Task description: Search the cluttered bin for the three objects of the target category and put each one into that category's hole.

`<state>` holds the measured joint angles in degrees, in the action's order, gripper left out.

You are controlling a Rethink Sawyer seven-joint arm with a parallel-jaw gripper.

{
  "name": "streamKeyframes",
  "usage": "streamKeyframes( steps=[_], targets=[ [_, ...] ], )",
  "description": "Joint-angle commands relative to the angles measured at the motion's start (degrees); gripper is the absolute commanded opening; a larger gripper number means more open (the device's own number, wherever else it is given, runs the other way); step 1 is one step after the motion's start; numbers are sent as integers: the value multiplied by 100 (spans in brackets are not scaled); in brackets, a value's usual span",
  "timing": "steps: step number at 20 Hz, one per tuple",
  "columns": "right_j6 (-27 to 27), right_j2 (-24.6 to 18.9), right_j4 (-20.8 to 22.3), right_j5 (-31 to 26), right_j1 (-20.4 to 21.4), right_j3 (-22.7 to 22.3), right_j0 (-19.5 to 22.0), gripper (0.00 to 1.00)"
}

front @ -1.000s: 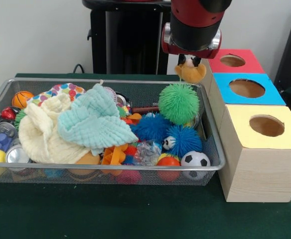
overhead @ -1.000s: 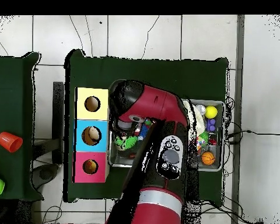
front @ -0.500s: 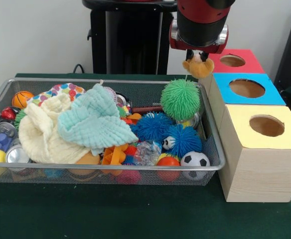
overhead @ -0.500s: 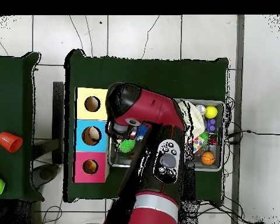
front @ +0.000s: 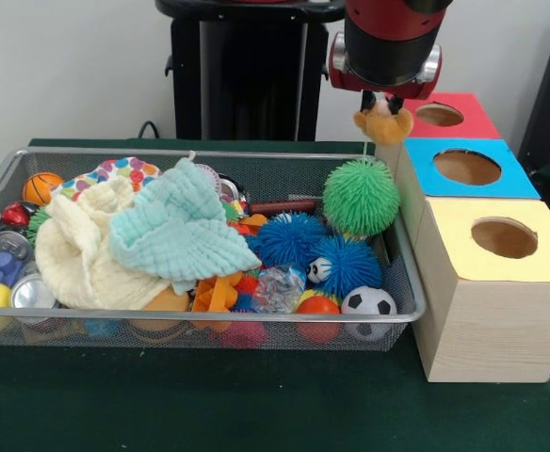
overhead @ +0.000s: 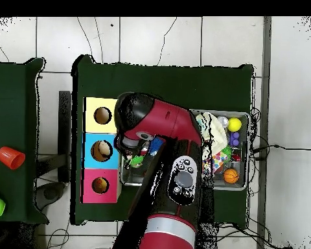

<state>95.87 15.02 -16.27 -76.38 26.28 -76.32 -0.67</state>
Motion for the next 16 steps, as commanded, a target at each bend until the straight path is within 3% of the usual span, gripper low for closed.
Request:
streamKeyframes(
  steps=[1,10,11,16],
  targets=[
    [1556,-367,-222,-130,-193,-183,29,0],
    [1537,-410,-286,145,-68,-422,-24,0],
    [1582,-337,-262,436,-34,-467,-82,0],
    [1467,-322,-241,771,89,-623,-150,0]
  ],
)
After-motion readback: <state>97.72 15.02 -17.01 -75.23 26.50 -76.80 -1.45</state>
